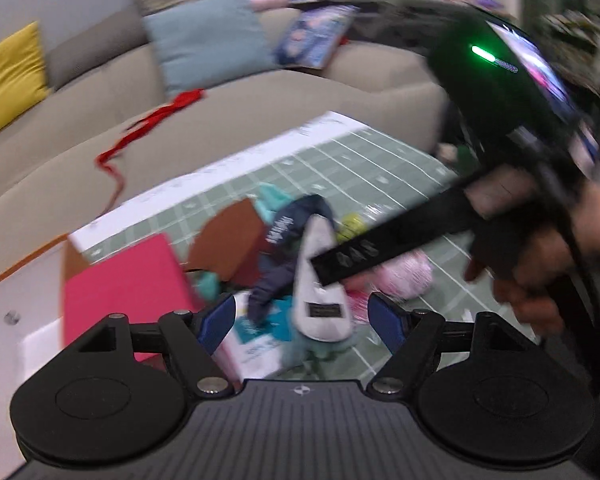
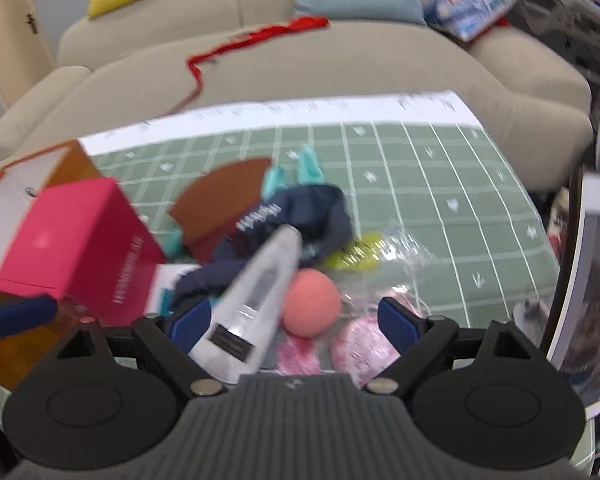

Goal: Organize soft objects
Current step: 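Grasp the white felt clip pouch with the left gripper while the right grasps the pink lace pouch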

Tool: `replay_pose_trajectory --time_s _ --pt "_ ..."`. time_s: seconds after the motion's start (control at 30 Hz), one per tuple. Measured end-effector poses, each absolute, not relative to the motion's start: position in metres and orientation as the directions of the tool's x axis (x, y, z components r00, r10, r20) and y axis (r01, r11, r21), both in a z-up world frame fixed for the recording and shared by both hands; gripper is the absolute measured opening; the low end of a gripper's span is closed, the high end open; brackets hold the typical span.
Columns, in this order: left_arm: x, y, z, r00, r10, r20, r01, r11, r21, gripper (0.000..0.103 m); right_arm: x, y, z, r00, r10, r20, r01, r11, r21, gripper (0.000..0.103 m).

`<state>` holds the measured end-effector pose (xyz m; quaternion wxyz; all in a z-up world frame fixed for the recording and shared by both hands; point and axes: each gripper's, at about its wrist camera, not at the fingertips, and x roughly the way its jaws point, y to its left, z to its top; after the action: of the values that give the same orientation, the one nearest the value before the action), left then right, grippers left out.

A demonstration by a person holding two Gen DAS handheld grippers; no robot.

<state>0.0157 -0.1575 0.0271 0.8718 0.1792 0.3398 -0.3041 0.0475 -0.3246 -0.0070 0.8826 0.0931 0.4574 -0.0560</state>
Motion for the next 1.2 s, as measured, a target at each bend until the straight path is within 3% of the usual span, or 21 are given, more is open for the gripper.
replay_pose_trajectory --time_s 0.4,0.73,0.83,0.93,1.2 --pt "0.023 -0.202 -0.042 0.445 -0.463 -0.766 0.756 0.653 0.045 0.088 0.059 -0.36 -0.063 0.418 -0.12 -0.901 0.36 0.932 0.043 0.085" --pt "0.051 -0.211 -0.061 0.524 -0.384 -0.76 0.687 0.718 0.11 0.089 0.068 -0.357 -0.085 0.396 -0.117 -0.911 0.387 0.921 0.05 0.083" --pt "0.058 -0.214 -0.068 0.54 -0.354 -0.763 0.664 0.736 0.129 0.09 0.07 -0.35 -0.087 0.403 -0.157 -0.902 0.35 0.937 -0.007 0.079" --pt "0.058 -0.213 -0.074 0.549 -0.343 -0.762 0.665 0.732 0.149 0.086 0.068 -0.348 -0.084 0.425 -0.159 -0.891 0.338 0.941 -0.006 0.059" --pt "0.052 -0.208 -0.082 0.578 -0.363 -0.731 0.643 0.754 0.134 0.076 0.066 -0.354 -0.084 0.428 -0.139 -0.893 0.337 0.941 0.016 0.055"
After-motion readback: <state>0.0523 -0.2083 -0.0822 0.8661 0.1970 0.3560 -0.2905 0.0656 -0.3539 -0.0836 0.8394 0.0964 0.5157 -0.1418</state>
